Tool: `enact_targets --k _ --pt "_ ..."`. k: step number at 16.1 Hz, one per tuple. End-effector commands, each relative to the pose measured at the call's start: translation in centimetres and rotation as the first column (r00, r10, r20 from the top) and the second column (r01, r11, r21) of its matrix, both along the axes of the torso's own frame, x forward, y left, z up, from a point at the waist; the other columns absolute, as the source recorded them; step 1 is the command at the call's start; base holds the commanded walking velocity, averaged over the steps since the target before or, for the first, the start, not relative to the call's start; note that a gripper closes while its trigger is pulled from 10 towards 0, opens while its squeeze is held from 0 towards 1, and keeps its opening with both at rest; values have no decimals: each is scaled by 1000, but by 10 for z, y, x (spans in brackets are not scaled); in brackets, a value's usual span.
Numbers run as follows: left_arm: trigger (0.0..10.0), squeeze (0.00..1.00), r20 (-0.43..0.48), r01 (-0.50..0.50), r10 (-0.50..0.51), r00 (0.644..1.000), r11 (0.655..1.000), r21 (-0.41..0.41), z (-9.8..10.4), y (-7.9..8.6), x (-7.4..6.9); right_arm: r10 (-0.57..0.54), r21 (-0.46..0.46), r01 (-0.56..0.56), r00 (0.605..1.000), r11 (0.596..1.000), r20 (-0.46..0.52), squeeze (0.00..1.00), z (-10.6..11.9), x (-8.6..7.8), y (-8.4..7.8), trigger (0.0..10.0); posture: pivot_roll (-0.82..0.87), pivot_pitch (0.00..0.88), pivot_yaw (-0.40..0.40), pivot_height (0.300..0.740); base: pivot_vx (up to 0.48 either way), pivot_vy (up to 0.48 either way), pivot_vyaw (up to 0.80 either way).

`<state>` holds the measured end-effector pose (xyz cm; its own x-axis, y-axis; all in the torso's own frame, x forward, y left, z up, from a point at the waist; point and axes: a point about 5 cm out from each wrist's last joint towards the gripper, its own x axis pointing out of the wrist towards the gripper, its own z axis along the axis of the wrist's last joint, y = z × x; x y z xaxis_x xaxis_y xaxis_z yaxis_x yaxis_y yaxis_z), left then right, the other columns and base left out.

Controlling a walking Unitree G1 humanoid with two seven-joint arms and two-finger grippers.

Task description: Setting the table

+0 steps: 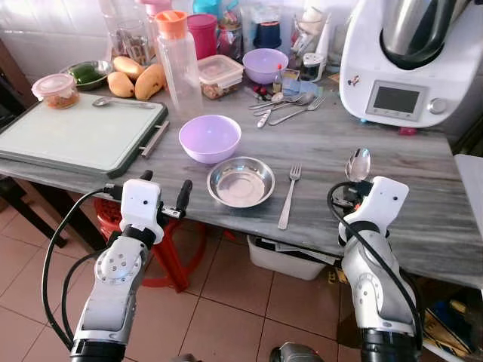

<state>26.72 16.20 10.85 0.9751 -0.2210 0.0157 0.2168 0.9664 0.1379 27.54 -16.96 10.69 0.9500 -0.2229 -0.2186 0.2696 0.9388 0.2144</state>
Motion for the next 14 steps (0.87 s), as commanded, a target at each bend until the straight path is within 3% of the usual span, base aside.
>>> enact_targets --k 1,6,10,14 --pt "10000 0 -6 6 -6 1000 1000 6 2 3 -2 -4 60 5 1000 998 -15 0 0 4 7 10000 -15 0 41 740 0 0 0" --pt "10000 0 -27 18 -17 999 1000 6 1 3 -6 8 200 8 997 980 -80 0 -4 13 21 10000 -6 0 36 740 0 0 0" --pt "10000 0 -30 29 -29 999 1000 -3 2 -1 -5 87 218 -56 987 974 -135 0 -7 13 42 10000 -8 0 32 740 0 0 0" --pt "10000 0 -32 41 -41 999 999 -13 1 -5 -3 72 216 -26 975 976 -208 0 -14 8 40 10000 -14 0 26 740 0 0 0"
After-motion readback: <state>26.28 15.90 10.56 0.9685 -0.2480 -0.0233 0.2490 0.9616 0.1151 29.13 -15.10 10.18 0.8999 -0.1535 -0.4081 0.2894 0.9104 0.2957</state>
